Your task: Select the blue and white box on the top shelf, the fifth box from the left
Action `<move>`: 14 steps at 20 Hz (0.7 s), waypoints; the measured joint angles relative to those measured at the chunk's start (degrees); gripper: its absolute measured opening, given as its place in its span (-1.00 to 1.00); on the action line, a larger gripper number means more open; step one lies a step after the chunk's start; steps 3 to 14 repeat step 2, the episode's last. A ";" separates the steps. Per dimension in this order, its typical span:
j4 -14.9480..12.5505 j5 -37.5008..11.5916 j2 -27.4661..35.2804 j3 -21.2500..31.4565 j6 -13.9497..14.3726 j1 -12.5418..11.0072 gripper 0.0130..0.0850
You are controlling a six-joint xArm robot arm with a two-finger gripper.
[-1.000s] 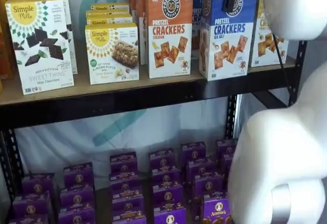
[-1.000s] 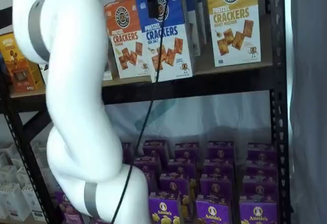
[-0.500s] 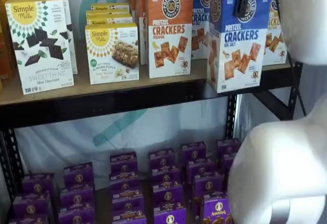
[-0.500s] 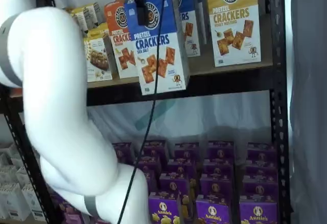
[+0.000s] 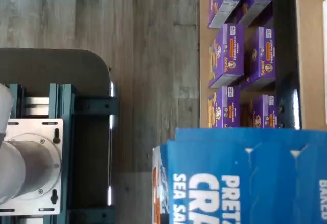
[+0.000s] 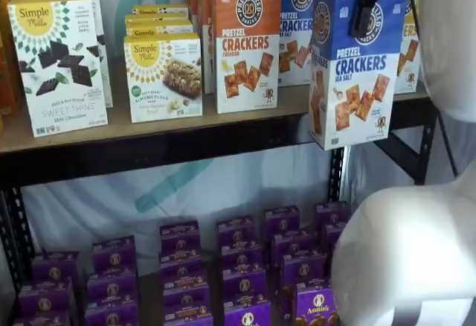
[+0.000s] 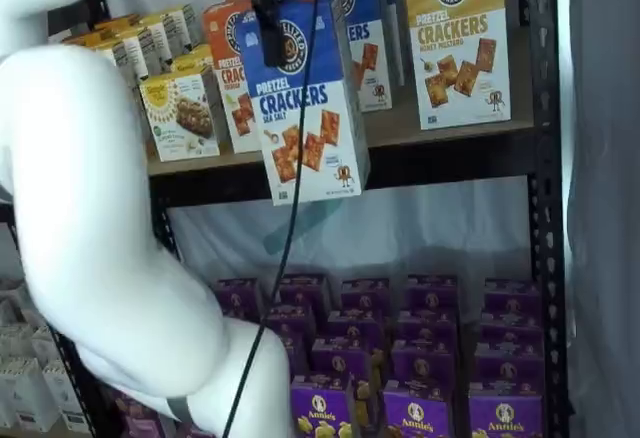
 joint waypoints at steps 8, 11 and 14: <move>0.03 -0.03 -0.31 0.55 -0.10 -0.09 0.11; 0.03 -0.03 -0.31 0.55 -0.10 -0.09 0.11; 0.03 -0.03 -0.31 0.55 -0.10 -0.09 0.11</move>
